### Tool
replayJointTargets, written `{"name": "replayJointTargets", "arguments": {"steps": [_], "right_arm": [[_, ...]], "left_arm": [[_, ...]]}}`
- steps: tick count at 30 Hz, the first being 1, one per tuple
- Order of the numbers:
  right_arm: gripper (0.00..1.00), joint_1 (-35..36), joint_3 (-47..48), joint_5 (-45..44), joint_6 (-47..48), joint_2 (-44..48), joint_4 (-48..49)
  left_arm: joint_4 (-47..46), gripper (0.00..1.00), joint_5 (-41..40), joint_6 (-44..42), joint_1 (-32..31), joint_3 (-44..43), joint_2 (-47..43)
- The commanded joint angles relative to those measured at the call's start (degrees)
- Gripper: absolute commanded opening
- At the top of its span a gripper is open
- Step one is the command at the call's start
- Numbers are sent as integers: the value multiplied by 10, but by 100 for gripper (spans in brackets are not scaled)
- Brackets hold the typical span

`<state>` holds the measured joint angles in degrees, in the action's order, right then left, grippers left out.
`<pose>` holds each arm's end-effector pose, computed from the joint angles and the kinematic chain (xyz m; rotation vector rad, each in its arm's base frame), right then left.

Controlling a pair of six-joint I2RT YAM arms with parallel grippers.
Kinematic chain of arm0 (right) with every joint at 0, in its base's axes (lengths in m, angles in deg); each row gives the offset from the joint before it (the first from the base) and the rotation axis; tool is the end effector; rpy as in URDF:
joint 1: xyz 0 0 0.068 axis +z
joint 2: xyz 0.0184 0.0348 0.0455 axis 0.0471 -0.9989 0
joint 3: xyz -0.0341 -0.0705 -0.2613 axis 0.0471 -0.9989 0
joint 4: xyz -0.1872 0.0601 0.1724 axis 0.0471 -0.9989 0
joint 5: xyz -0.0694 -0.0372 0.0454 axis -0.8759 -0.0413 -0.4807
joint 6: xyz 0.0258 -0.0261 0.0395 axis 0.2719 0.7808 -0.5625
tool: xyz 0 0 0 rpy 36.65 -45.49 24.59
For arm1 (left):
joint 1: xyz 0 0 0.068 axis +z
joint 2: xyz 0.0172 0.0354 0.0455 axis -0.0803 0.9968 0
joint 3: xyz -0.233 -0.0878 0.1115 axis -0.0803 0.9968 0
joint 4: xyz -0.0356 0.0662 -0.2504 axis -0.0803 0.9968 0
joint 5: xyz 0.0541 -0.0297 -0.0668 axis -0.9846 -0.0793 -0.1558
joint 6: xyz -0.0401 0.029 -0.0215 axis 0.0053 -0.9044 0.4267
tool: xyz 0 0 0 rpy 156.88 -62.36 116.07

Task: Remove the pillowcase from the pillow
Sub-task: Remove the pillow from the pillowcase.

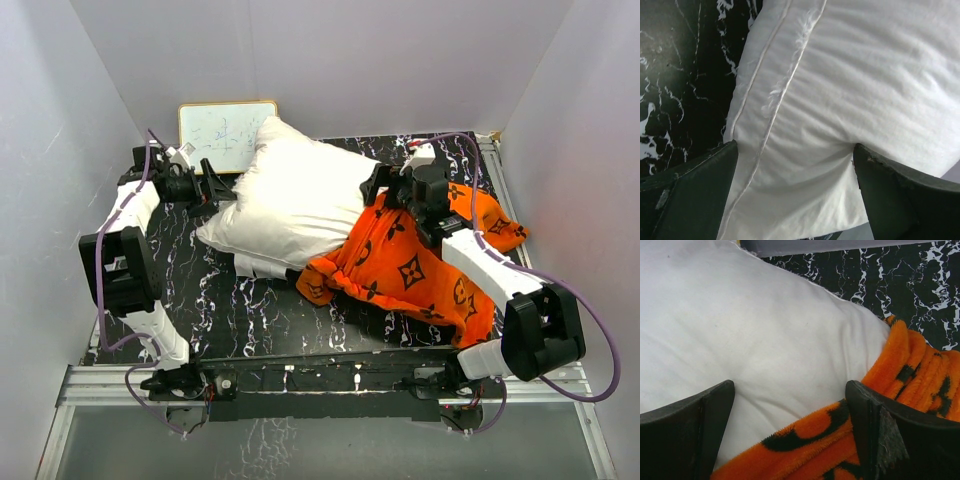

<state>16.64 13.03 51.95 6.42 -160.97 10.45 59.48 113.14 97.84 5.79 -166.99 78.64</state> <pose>0.3029 0.1076 0.2891 -0.0510 1.9248 0.4668 0.3898 0.0443 0.2557 -0.0463 2.3164 -1.0311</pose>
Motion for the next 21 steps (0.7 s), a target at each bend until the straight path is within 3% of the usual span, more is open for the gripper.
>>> {"name": "replayJointTargets", "arguments": {"steps": [1,5,15,18,21], "right_arm": [[96,29,-30,34,-10,-14,-97],[96,41,-31,31,-13,-19,-93],[96,64,-29,24,-17,-24,-89],[96,68,-28,24,-18,-25,-87],[96,73,-25,23,-19,-27,-87]], "left_arm": [[-63,97,98,54,-1,17,16],[-81,97,169,79,-14,36,40],[-197,97,202,157,-47,91,60],[-316,97,244,264,-66,122,29],[-486,97,284,431,-89,160,-8]]}}
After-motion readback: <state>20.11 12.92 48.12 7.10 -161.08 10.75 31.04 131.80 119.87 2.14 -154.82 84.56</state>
